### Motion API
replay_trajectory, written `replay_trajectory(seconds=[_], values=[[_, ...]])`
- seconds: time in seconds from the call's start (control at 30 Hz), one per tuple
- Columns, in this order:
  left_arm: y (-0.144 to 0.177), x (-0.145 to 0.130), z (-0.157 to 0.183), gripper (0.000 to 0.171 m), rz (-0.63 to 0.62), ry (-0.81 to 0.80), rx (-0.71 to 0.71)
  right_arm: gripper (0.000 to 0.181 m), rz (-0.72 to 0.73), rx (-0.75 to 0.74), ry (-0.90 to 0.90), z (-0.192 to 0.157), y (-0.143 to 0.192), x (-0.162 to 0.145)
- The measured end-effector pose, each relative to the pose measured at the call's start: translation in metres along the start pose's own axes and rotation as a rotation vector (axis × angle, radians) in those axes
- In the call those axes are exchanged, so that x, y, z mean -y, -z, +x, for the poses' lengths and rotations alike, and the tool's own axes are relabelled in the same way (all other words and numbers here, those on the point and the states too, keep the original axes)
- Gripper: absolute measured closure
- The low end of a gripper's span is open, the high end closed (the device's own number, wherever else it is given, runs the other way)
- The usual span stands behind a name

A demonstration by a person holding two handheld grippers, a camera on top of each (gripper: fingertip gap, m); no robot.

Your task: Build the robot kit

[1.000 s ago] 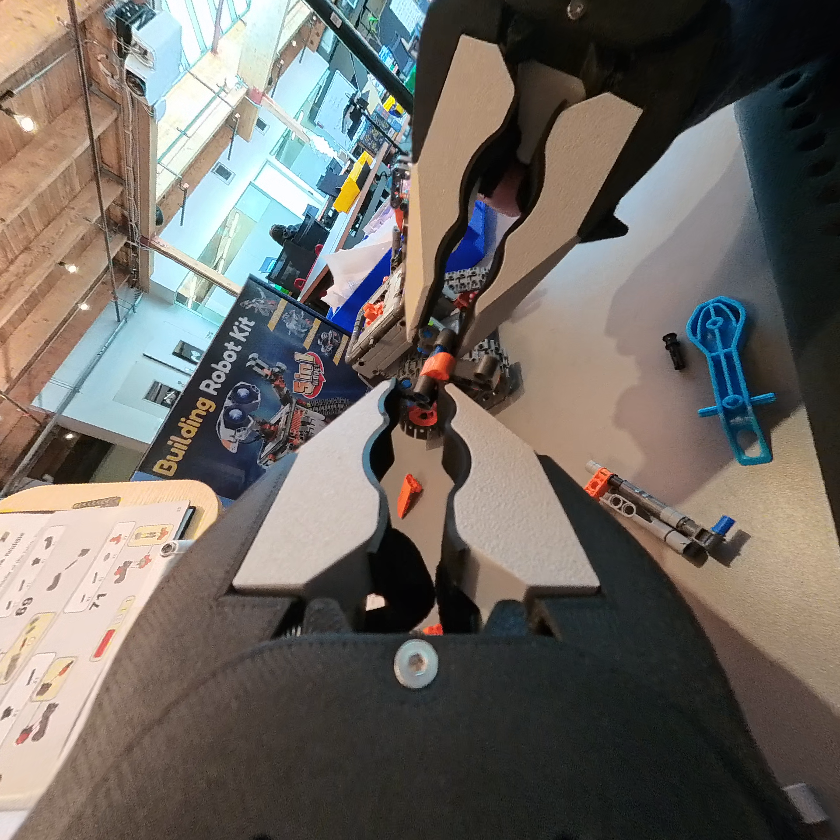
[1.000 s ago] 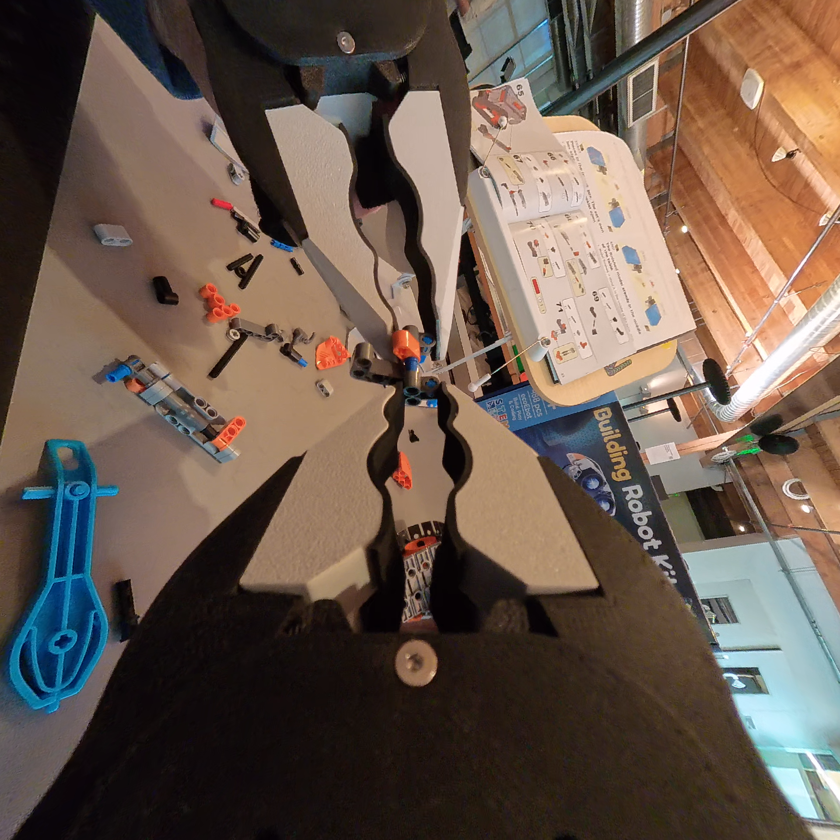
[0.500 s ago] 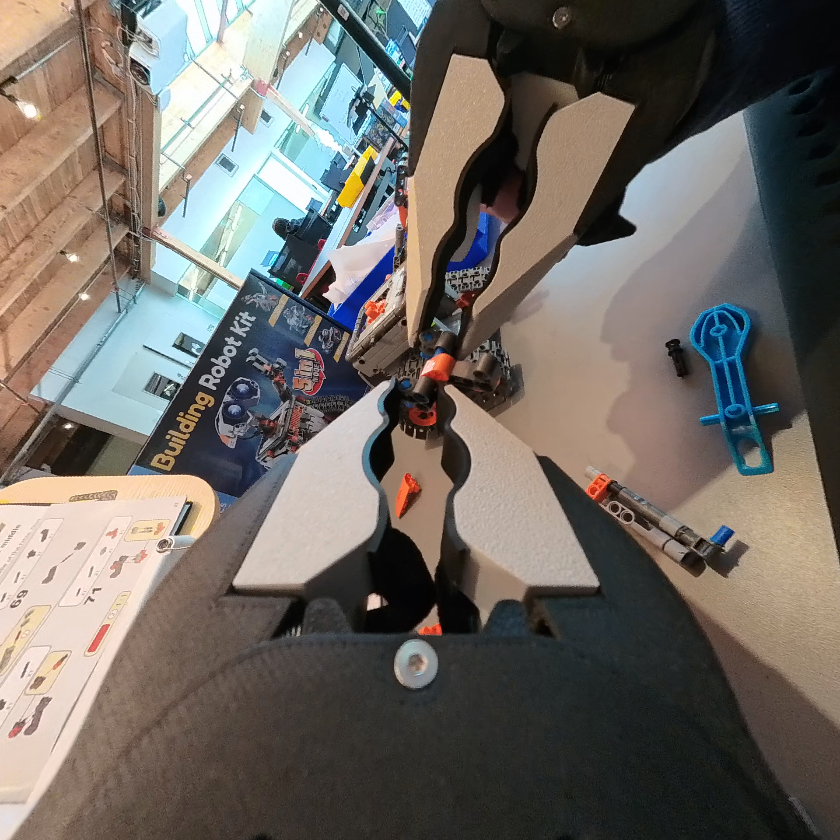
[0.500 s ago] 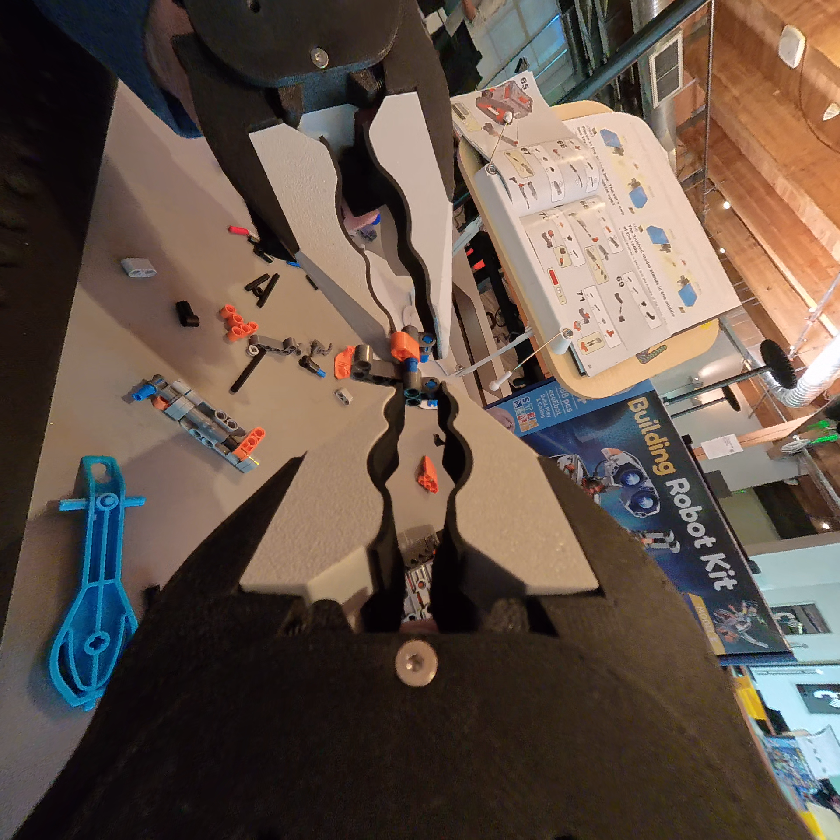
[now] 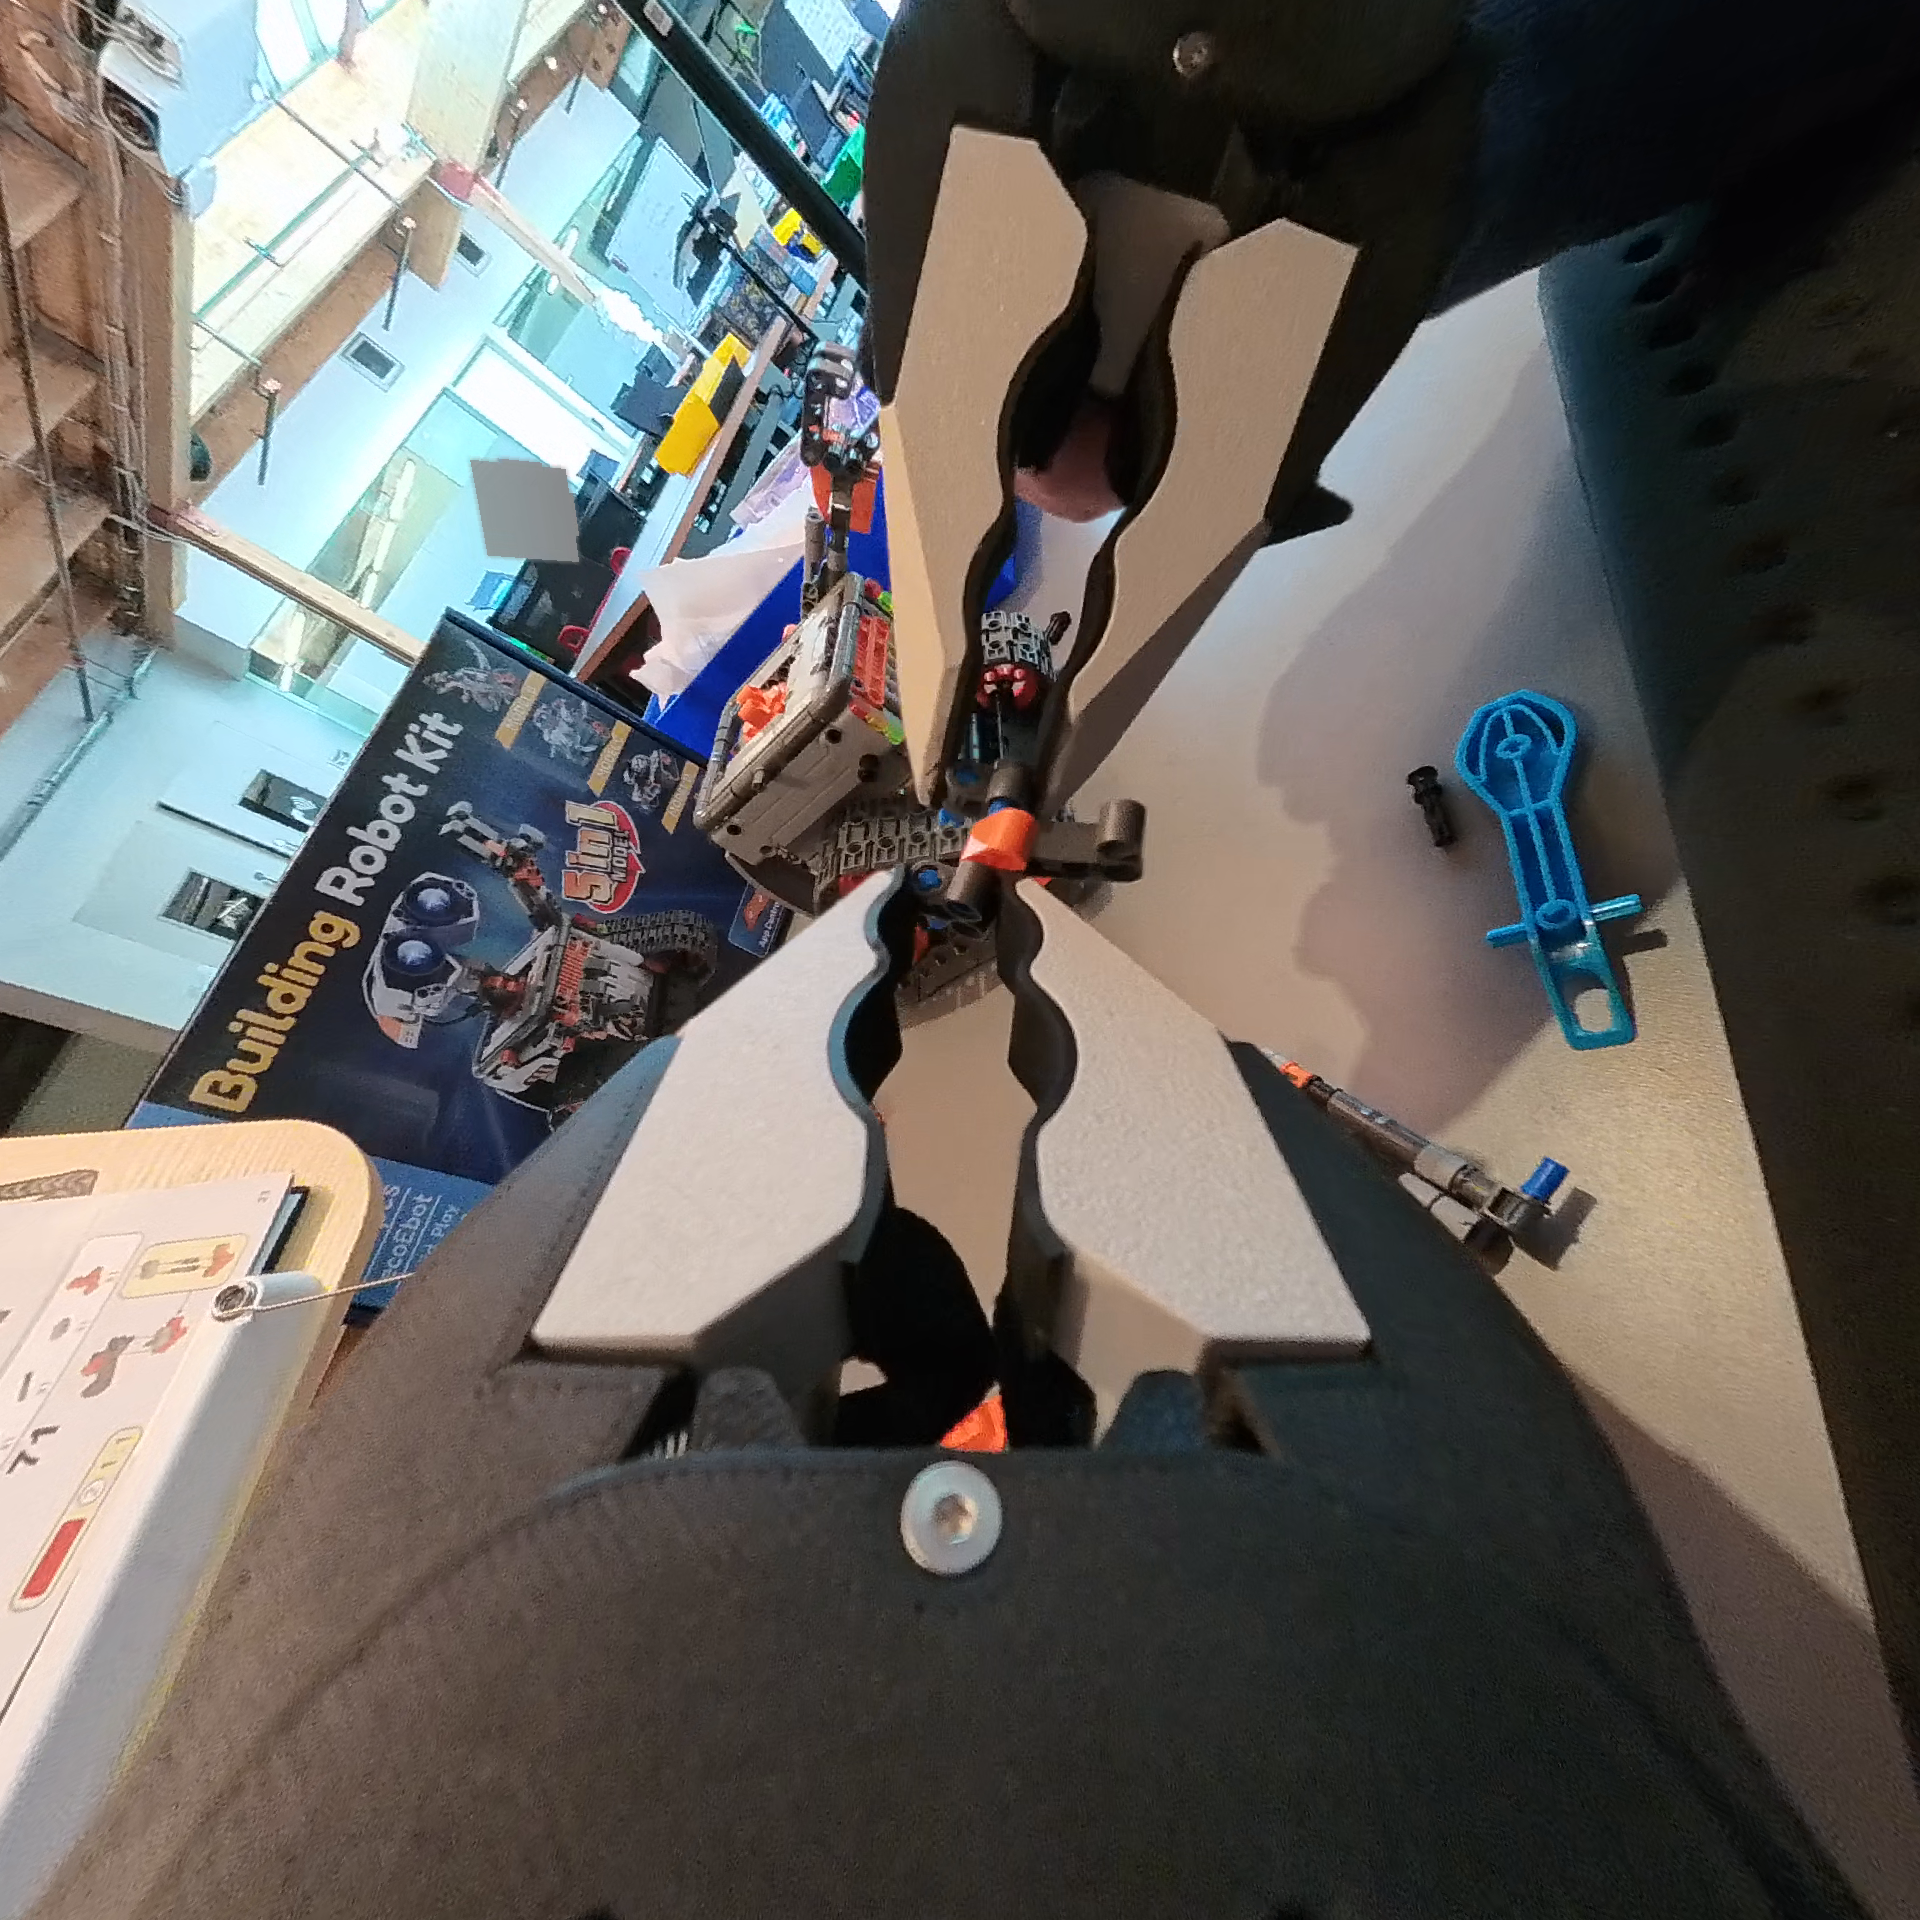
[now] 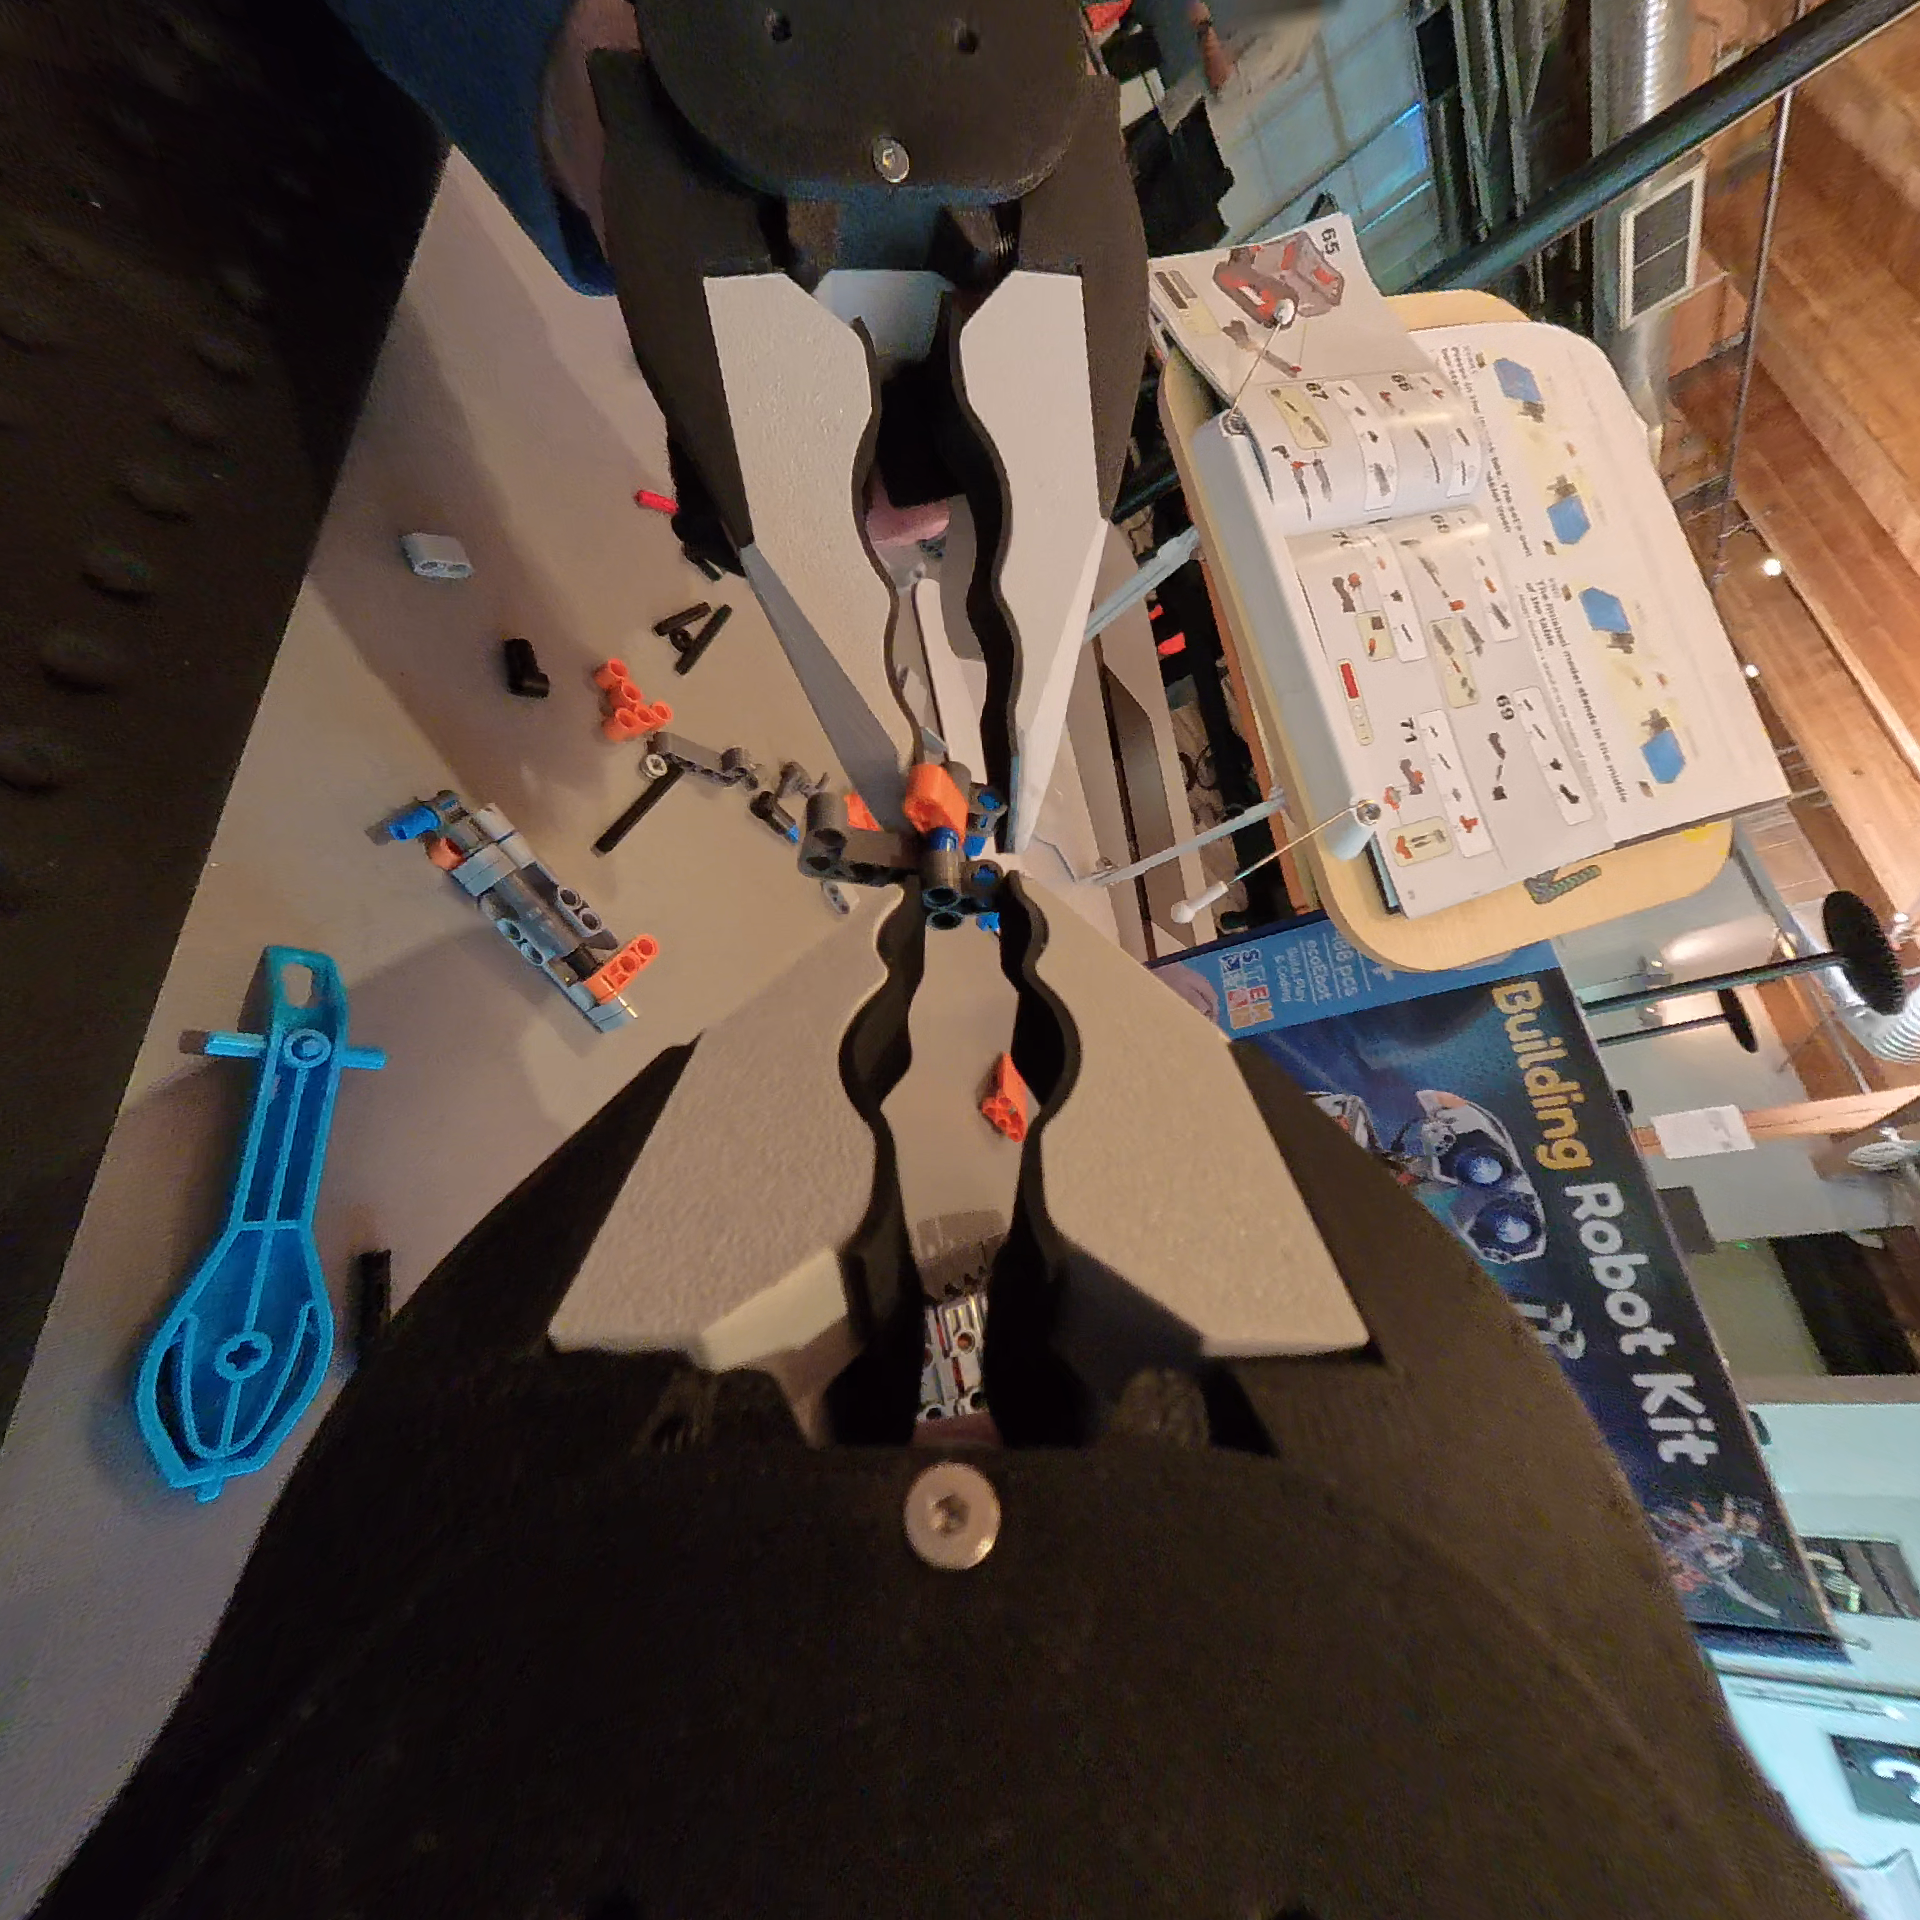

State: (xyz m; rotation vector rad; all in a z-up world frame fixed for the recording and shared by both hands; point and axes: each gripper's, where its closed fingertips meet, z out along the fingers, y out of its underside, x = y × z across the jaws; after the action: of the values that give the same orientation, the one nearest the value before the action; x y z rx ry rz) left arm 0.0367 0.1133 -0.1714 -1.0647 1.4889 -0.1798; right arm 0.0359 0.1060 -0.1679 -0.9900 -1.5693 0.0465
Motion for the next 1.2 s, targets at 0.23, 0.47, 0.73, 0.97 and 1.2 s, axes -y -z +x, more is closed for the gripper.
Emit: replay_trajectory(seconds=[0.23,0.47,0.73,0.97,1.2], values=[[-0.002,-0.002,-0.005,0.160,0.008,0.063,0.038,0.170,-0.004,-0.060,-0.028,0.005,-0.002,-0.002],[0.001,0.005,-0.012,0.160,0.080,0.131,0.074,0.170,0.040,-0.125,-0.026,0.013,0.002,0.005],[0.008,0.017,-0.016,0.161,0.116,0.042,0.132,0.170,0.073,-0.178,0.030,0.017,0.009,0.016],[0.004,0.012,-0.017,0.161,0.098,0.069,0.145,0.170,0.054,-0.172,-0.013,0.018,0.005,0.011],[0.000,0.008,-0.021,0.159,0.088,0.146,0.111,0.169,0.092,-0.143,-0.128,0.023,0.005,0.005]])
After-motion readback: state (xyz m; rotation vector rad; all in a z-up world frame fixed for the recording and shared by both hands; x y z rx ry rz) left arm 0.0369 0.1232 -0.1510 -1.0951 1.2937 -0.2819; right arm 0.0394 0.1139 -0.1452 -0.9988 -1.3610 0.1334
